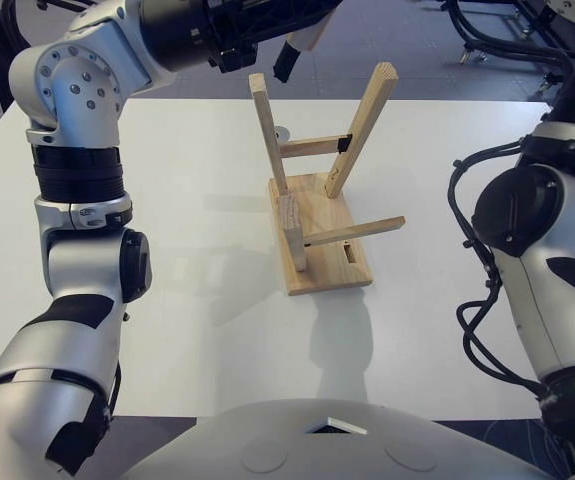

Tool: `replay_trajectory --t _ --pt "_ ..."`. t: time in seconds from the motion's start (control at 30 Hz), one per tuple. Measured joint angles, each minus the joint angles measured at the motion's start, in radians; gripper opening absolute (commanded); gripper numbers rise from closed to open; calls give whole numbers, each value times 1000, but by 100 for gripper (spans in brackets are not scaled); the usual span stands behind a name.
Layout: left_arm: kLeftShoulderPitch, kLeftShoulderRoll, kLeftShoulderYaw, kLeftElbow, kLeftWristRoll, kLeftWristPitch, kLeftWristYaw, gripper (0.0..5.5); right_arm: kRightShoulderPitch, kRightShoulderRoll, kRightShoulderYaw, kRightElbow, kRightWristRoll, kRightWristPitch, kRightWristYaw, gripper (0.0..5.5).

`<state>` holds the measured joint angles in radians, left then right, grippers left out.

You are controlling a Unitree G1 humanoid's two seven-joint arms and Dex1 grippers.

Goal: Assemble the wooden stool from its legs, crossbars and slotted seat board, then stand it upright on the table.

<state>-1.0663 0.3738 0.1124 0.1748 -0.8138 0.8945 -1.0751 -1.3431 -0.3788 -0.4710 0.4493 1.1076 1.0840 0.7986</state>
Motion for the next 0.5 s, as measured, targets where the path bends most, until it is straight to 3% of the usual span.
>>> replay_trajectory --t 0.2,0.23,0.5 --pt "0 0 0 1 0 0 9 205 3 -3 15 4 -8 -22 6 225" --pt "0 -1 0 -1 1 0 11 241 5 -3 18 4 -8 -25 10 224" --pt "0 0 8 -20 4 -48 31 358 46 -2 35 -32 -7 -23 11 210"
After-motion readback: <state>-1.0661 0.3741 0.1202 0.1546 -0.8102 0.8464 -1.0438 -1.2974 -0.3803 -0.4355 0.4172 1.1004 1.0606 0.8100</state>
